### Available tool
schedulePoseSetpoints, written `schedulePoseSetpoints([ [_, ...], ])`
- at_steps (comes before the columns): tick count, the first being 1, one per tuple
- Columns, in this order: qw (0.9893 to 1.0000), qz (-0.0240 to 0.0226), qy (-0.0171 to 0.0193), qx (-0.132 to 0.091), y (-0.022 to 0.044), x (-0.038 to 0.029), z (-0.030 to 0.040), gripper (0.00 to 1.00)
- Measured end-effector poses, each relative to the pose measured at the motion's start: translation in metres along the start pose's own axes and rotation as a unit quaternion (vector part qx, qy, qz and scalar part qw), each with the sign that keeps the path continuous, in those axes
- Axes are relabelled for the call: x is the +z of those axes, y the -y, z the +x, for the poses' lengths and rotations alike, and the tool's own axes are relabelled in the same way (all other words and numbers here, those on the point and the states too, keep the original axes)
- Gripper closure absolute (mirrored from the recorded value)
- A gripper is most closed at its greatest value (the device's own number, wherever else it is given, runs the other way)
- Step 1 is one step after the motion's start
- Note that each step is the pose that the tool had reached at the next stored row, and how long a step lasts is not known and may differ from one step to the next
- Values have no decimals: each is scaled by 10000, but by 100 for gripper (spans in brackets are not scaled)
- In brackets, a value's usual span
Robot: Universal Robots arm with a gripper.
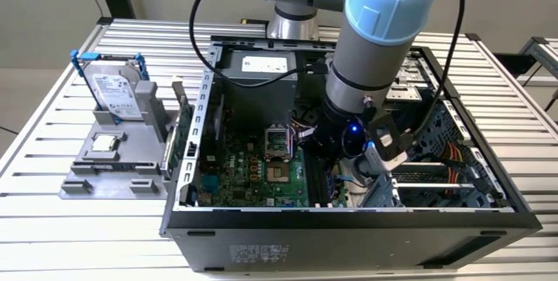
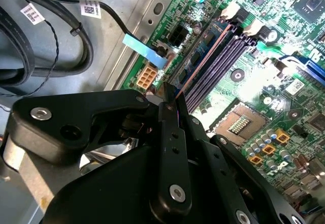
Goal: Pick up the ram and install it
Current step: 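Insert the ram into the slot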
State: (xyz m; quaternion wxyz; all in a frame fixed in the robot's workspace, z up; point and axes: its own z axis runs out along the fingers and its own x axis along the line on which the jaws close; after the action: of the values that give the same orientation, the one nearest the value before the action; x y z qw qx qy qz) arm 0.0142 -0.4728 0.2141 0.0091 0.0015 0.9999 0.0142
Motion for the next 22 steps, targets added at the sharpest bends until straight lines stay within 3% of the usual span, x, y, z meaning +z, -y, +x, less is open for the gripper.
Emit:
schedulePoseSetpoints([
  [12, 10000, 0, 0, 0, 0, 7, 0, 100],
  [18, 10000, 51, 0, -1, -2, -5, 0, 100],
  [22, 10000, 56, 0, -1, -7, -7, 1, 100],
])
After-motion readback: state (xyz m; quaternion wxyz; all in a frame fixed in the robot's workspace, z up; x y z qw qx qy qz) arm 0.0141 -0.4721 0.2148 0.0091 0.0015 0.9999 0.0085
